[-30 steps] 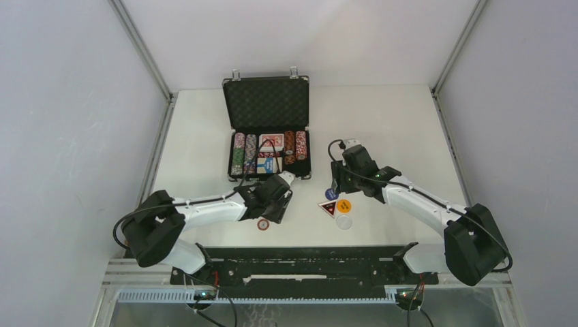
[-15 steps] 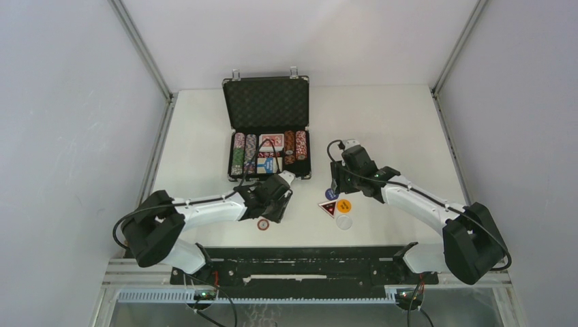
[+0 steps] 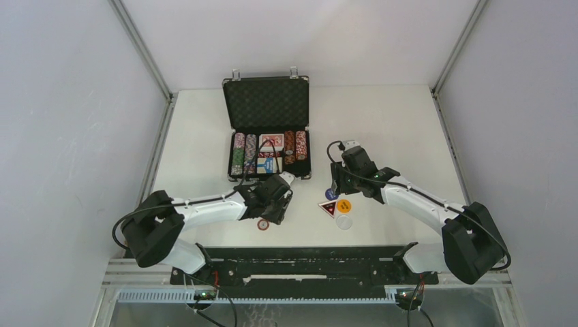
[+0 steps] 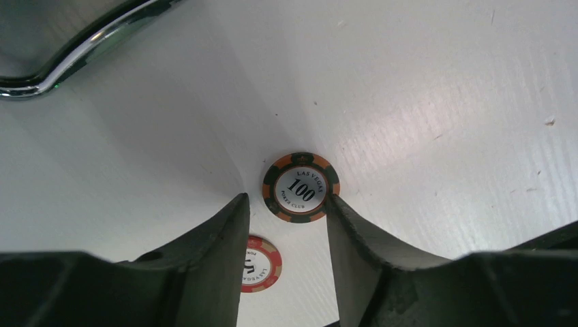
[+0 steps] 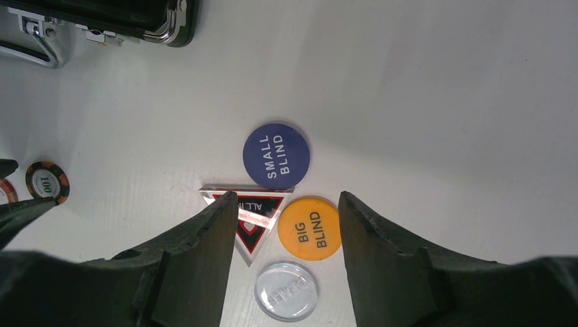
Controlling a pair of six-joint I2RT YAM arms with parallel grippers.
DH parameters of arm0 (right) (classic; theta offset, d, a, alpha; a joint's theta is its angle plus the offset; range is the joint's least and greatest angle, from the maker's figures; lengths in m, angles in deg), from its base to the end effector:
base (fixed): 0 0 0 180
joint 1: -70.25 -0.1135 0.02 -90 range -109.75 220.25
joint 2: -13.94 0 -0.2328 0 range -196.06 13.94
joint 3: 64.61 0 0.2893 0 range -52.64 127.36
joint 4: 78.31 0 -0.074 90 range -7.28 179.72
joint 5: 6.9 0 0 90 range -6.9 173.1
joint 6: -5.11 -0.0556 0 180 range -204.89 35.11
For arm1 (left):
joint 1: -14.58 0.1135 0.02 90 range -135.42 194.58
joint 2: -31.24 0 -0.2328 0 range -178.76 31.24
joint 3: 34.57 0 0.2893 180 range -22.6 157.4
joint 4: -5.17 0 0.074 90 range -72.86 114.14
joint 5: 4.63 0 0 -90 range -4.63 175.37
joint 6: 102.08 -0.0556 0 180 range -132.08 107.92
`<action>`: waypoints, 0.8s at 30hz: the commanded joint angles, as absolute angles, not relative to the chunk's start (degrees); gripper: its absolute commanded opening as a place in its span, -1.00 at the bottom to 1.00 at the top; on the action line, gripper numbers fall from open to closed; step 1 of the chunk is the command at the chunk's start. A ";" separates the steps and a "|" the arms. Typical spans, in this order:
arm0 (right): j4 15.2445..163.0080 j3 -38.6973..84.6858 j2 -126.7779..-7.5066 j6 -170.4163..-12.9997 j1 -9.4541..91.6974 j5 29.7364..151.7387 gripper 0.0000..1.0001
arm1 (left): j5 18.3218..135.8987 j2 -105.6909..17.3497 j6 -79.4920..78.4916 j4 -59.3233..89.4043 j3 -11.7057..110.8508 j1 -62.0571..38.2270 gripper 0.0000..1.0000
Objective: Pack up texas hold em set
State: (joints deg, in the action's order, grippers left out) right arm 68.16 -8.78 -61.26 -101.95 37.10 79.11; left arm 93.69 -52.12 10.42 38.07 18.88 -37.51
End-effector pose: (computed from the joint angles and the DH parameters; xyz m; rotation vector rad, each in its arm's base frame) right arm 0.2630 0.1671 0.1394 -0.3226 2.4920 0.2785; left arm 0.1924 -0.2340 0.0857 0.6360 2.5917 -0.2366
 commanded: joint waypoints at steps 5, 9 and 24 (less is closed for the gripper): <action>70.64 -8.64 -61.25 -102.26 36.84 78.65 0.28 | 90.87 -50.93 9.72 38.65 22.10 -37.45 0.40; 70.72 -8.62 -61.38 -102.05 36.94 78.69 0.28 | 90.34 -51.59 9.63 38.41 22.18 -37.65 0.40; 70.85 -8.85 -61.37 -101.89 37.11 78.53 0.28 | 89.75 -55.77 10.02 38.49 23.84 -39.98 0.28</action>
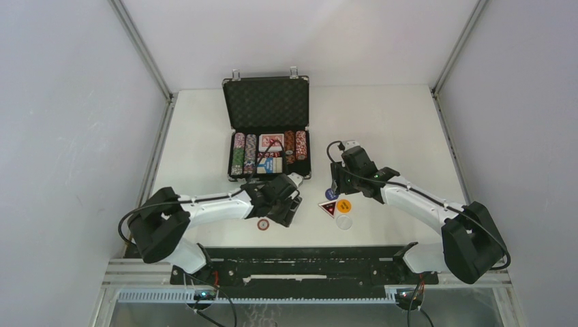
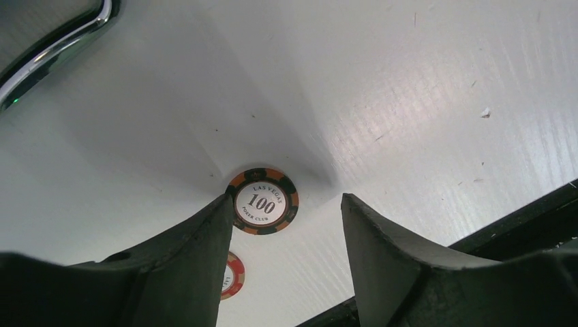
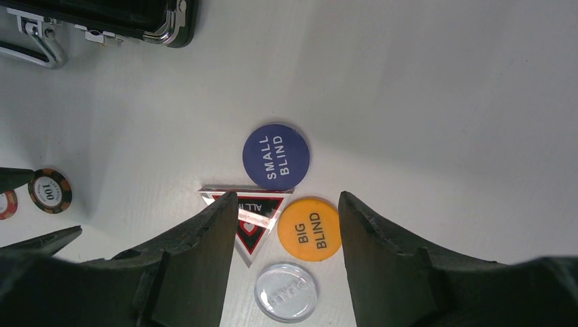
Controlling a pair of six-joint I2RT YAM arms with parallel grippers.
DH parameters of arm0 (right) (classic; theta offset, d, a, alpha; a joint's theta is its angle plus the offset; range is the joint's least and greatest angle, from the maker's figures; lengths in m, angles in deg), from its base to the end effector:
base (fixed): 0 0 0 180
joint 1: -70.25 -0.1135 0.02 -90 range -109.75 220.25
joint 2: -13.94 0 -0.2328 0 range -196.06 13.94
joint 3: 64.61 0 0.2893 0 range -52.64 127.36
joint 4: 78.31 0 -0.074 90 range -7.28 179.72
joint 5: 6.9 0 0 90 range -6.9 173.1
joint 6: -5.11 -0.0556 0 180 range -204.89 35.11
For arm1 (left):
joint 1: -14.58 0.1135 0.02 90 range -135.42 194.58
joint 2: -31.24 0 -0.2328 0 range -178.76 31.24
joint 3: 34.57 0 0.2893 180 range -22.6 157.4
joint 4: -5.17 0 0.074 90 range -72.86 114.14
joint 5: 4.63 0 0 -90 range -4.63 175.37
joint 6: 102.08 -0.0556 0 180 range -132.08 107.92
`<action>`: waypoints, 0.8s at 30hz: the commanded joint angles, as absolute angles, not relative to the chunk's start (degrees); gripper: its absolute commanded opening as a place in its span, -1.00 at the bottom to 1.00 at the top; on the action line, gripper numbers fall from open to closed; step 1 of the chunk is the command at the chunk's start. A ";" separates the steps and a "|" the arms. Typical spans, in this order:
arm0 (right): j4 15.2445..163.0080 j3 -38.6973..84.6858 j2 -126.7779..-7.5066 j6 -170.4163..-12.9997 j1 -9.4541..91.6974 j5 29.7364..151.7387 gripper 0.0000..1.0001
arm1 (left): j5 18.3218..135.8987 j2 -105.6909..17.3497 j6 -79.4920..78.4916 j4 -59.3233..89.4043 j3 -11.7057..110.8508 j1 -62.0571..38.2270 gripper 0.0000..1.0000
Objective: Pack up texas hold em set
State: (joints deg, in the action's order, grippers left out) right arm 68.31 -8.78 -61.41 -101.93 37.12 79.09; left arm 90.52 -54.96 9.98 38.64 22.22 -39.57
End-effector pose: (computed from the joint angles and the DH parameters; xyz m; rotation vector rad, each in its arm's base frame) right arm 0.2633 0.1672 0.1388 -0.3224 2.4919 0.2778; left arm 0.1889 -0.2529 0.0886 0.7177 2.6014 -0.3061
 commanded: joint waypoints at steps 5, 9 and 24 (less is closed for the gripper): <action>71.03 -8.87 -61.77 -101.91 37.20 78.64 0.28 | 90.90 -55.16 10.51 38.28 22.09 -39.91 0.25; 71.47 -8.87 -62.08 -102.03 37.16 79.13 0.28 | 92.18 -53.41 11.14 37.66 21.41 -39.91 0.25; 71.80 -8.85 -62.97 -102.17 36.93 79.28 0.27 | 93.57 -49.76 10.50 39.40 21.78 -39.14 0.42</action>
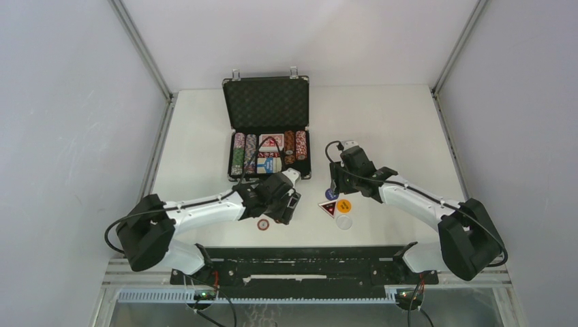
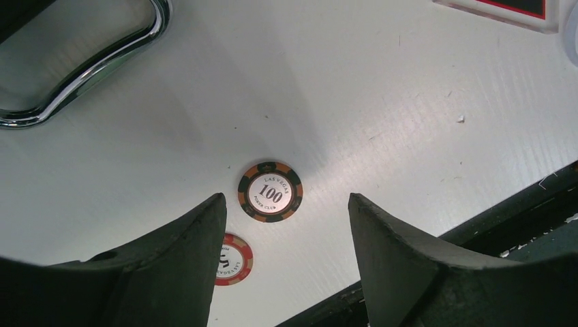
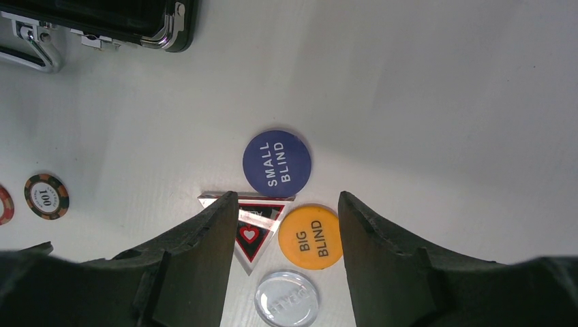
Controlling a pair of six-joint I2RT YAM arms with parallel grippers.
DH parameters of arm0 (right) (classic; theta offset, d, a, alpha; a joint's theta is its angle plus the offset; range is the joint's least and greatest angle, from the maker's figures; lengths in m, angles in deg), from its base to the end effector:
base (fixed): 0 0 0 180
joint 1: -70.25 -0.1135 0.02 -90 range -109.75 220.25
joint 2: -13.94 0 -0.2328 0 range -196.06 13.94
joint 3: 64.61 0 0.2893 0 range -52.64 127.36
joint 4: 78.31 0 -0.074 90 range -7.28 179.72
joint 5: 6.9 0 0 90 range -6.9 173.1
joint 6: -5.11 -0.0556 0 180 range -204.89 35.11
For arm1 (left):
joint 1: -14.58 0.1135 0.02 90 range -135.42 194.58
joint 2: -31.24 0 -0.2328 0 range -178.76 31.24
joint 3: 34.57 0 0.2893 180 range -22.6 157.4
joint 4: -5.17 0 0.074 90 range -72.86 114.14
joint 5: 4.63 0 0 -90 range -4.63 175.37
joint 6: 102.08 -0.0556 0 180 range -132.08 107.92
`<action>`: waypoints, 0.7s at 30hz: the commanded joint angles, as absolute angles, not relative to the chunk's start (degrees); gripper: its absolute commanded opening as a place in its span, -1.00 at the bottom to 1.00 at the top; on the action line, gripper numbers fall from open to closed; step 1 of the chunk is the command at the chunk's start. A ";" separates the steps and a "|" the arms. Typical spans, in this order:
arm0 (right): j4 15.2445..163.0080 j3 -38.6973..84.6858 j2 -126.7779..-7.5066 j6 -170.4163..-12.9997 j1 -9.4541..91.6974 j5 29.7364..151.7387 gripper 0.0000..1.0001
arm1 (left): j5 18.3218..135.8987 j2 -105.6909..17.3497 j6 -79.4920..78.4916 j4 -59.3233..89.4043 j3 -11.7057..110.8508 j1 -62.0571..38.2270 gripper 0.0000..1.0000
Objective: Pack up texas hold em set
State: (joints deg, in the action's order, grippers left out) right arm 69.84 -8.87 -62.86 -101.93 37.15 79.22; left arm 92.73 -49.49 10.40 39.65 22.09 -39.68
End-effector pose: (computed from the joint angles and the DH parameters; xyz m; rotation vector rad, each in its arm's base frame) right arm 0.2658 0.1688 0.1329 -0.3228 2.4926 0.2801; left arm 0.1892 -0.2507 0.1151 0.6704 2.5279 -0.3252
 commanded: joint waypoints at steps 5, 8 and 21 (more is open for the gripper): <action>71.99 -8.87 -63.35 -102.23 36.93 79.46 0.27 | 93.04 -50.93 10.73 38.36 19.84 -38.29 0.41; 72.20 -8.79 -63.58 -102.31 36.87 79.71 0.27 | 92.22 -52.14 10.60 37.67 19.64 -38.15 0.40; 72.27 -8.87 -63.69 -102.23 36.85 79.71 0.27 | 90.60 -56.12 10.29 37.46 20.59 -38.37 0.26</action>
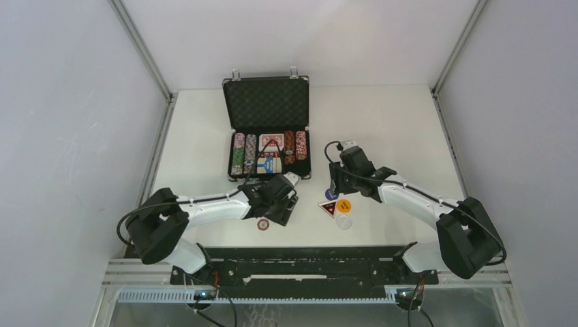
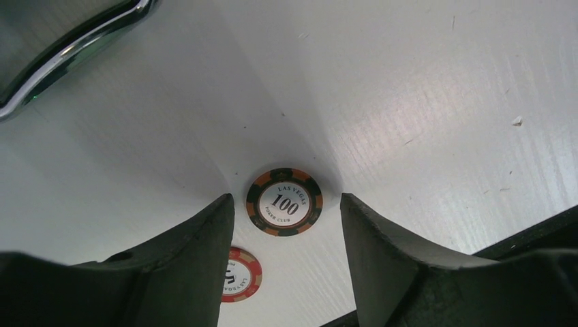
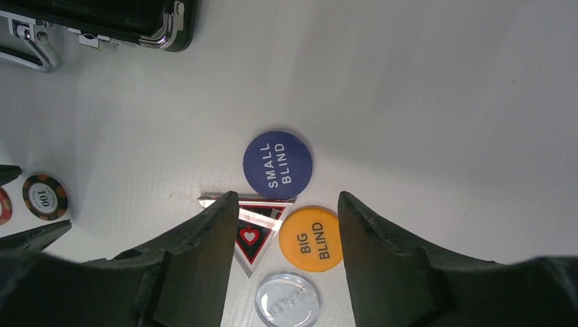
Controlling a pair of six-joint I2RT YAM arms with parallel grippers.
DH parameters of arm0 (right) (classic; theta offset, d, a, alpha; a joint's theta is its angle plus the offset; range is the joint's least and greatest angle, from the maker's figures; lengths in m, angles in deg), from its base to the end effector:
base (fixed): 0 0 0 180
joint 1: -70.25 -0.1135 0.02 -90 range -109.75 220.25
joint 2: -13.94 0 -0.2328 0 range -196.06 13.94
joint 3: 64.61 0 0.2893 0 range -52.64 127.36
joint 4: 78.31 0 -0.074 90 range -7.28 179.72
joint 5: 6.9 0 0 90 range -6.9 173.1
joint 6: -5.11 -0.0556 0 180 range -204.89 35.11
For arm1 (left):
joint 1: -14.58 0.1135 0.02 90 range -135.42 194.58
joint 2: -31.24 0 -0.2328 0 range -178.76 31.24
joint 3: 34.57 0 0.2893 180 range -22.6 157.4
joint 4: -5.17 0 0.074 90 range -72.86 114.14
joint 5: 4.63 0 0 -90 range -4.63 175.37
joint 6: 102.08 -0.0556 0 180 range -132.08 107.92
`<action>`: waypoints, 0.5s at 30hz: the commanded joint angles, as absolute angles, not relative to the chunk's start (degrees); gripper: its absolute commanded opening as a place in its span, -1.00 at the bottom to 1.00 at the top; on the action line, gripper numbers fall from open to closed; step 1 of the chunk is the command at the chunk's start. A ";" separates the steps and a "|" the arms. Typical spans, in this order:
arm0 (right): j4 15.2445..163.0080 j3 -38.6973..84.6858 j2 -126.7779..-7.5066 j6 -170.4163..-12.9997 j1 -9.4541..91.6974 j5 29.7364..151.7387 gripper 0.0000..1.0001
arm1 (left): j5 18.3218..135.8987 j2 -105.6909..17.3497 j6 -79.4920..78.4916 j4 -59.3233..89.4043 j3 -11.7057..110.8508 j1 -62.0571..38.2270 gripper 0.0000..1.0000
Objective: Pack up texas hold em set
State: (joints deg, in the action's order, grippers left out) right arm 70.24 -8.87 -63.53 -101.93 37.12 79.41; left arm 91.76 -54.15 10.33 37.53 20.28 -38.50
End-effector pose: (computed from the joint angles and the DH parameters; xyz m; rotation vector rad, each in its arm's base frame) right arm 0.2664 0.1696 0.1300 -0.3258 2.4978 0.2820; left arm 0.1908 -0.2436 0.0835 0.6758 2.6011 -0.2778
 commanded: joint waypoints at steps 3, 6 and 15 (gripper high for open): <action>72.19 -8.87 -63.50 -102.17 36.83 79.59 0.27 | 91.61 -57.34 10.10 38.98 21.52 -38.86 0.22; 72.12 -8.85 -63.32 -102.04 36.94 79.67 0.27 | 91.79 -57.52 10.08 39.90 21.57 -39.27 0.16; 72.47 -8.86 -63.47 -101.99 37.03 79.73 0.27 | 91.32 -54.35 10.16 41.33 19.56 -39.64 0.28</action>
